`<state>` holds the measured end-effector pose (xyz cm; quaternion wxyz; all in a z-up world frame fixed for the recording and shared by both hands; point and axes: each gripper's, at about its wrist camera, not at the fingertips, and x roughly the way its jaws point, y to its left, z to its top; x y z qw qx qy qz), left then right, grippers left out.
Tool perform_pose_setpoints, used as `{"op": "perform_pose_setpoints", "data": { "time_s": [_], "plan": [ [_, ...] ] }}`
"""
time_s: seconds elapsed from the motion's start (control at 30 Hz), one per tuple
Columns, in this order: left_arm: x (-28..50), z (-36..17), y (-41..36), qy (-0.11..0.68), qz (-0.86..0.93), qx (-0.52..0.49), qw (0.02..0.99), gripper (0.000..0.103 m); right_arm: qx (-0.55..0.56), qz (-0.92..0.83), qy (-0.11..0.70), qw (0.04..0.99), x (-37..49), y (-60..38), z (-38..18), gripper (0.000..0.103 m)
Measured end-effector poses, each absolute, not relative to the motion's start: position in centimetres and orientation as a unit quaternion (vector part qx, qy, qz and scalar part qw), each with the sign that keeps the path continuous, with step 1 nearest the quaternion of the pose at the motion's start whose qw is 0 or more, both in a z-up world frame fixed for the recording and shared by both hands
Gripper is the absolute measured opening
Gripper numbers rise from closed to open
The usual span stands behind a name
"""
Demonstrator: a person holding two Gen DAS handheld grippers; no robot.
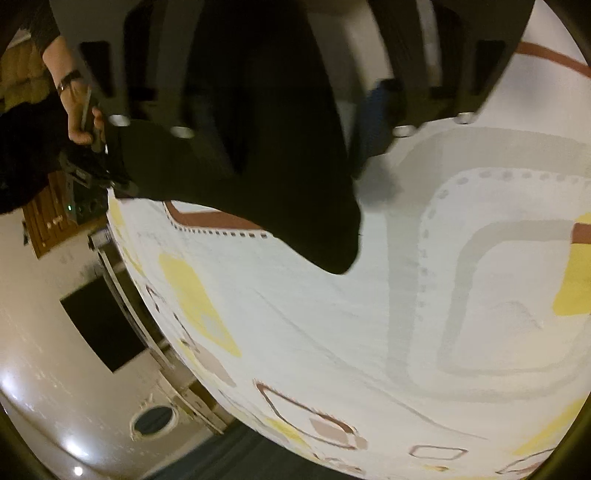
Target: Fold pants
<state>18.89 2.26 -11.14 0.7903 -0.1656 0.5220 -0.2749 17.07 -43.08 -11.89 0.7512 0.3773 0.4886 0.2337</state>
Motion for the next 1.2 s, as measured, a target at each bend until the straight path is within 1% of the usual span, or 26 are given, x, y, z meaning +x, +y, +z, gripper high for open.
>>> {"op": "perform_pose_setpoints", "data": {
  "time_s": [0.07, 0.1, 0.13, 0.33, 0.5, 0.83, 1.2],
  "plan": [
    [18.7, -11.1, 2.0, 0.518, -0.27, -0.155, 0.796, 0.043, 0.378, 0.238, 0.485, 0.752, 16.9, -43.2, -12.0, 0.033],
    [18.6, -11.0, 1.7, 0.516, -0.265, -0.144, 0.802, 0.04, 0.378, 0.24, 0.482, 0.754, 16.8, -43.2, -12.0, 0.032],
    [18.5, -10.9, 1.4, 0.514, -0.261, -0.137, 0.806, 0.036, 0.377, 0.241, 0.479, 0.755, 16.7, -43.1, -12.0, 0.031],
    [18.1, -10.2, 0.7, 0.507, -0.245, -0.113, 0.819, 0.028, 0.359, 0.237, 0.467, 0.772, 16.2, -42.8, -11.2, 0.029],
    [18.0, -9.5, -0.1, 0.504, -0.235, -0.087, 0.826, 0.026, 0.341, 0.232, 0.455, 0.789, 16.0, -42.4, -10.5, 0.027],
    [18.6, -8.2, 0.2, 0.494, -0.228, -0.072, 0.836, 0.022, 0.31, 0.236, 0.44, 0.809, 16.9, -41.6, -8.7, 0.025],
    [23.7, -6.5, 2.2, 0.478, -0.191, -0.067, 0.854, 0.022, 0.308, 0.257, 0.411, 0.819, 22.6, -39.5, -6.7, 0.024]
  ]
}}
